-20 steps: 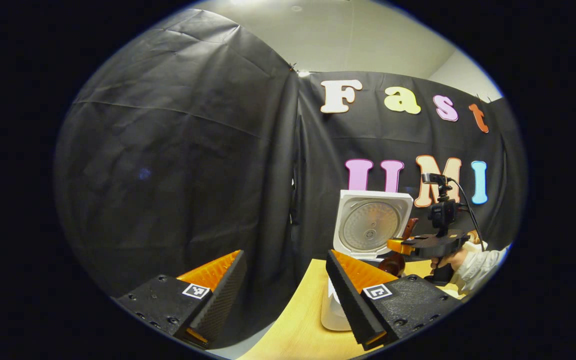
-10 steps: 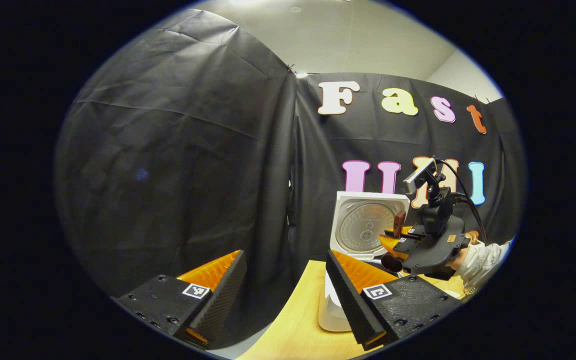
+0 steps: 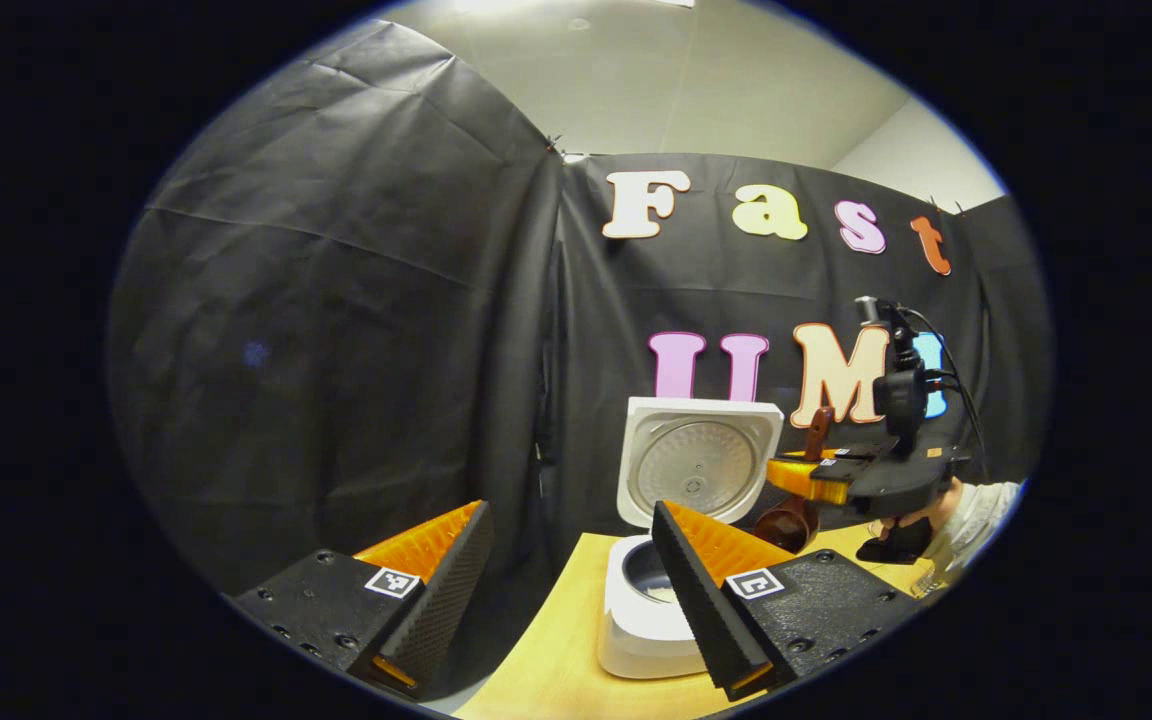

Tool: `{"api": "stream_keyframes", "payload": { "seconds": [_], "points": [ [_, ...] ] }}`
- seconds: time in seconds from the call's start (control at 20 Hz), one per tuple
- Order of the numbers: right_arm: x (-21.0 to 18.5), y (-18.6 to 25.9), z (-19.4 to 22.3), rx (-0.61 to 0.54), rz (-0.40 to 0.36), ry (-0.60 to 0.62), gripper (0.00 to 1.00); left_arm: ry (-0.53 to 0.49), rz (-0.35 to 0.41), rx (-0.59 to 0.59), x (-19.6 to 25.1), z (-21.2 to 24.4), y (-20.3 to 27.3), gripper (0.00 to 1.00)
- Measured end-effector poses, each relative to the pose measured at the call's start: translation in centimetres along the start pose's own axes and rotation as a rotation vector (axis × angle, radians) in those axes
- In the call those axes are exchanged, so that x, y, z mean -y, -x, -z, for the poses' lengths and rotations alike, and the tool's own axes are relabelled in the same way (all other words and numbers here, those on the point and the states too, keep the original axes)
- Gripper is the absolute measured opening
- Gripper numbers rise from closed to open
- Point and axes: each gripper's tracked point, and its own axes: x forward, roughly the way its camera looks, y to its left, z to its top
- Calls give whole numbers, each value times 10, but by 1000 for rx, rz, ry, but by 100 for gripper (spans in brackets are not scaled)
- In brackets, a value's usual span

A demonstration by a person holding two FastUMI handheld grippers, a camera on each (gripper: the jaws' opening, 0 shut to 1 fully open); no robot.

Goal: Close the left gripper, press the button to open the rice cooker; take a wooden spoon from the chopstick holder with the right hand, scoop a spoonful of rice and pour it into the rice cooker, then put the wooden spoon back into the chopstick holder.

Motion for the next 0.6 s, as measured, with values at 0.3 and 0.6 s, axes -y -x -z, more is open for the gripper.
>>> {"api": "stream_keyframes", "payload": {
  "seconds": [0.3,0.6],
  "points": [
    [112,59,8,-25,164,-145,18,4,75,16,49,-5,-14,93],
    [202,127,28,-40,296,-223,21,5,152,35,103,-15,-31,93]
  ]
}}
